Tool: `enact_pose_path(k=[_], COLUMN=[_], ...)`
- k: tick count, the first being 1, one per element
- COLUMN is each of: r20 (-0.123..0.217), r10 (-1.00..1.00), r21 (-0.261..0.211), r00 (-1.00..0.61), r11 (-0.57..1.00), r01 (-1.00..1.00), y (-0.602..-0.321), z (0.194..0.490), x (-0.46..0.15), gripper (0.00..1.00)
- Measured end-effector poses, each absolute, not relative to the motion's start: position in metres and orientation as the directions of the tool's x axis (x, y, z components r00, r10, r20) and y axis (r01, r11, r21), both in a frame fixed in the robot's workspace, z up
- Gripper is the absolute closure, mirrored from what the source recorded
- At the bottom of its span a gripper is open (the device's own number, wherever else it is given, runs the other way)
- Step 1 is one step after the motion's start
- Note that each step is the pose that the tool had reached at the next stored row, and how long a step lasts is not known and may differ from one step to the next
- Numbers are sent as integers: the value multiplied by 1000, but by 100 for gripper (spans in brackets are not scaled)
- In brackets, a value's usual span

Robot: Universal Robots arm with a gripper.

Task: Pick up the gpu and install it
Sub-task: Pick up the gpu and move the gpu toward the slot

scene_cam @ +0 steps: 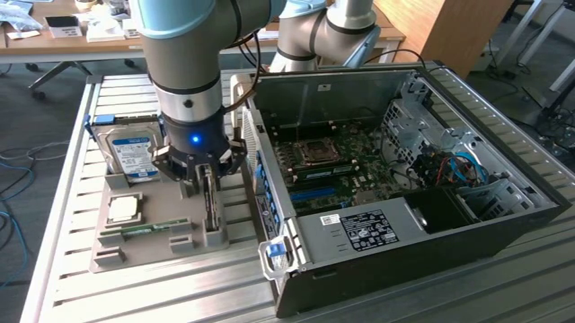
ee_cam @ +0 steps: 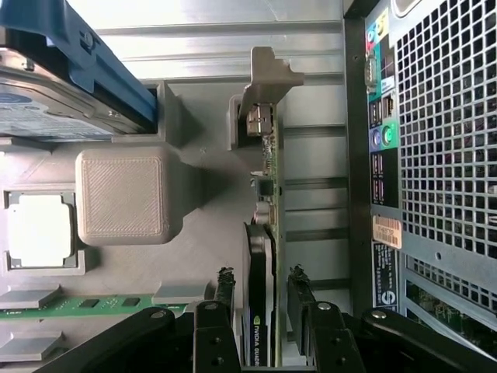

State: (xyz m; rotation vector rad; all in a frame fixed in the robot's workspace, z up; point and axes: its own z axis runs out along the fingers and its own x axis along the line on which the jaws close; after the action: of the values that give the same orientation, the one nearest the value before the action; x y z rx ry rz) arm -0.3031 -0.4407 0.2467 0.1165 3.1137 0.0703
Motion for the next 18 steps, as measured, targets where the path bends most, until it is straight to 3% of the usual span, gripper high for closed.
enact_pose_path(k=[18], r20=[-23], r10=[75], r21=[46], r00=[-997], r11=[996], r01=[74], y=[-440], z=[235], x=[-303], gripper=[58])
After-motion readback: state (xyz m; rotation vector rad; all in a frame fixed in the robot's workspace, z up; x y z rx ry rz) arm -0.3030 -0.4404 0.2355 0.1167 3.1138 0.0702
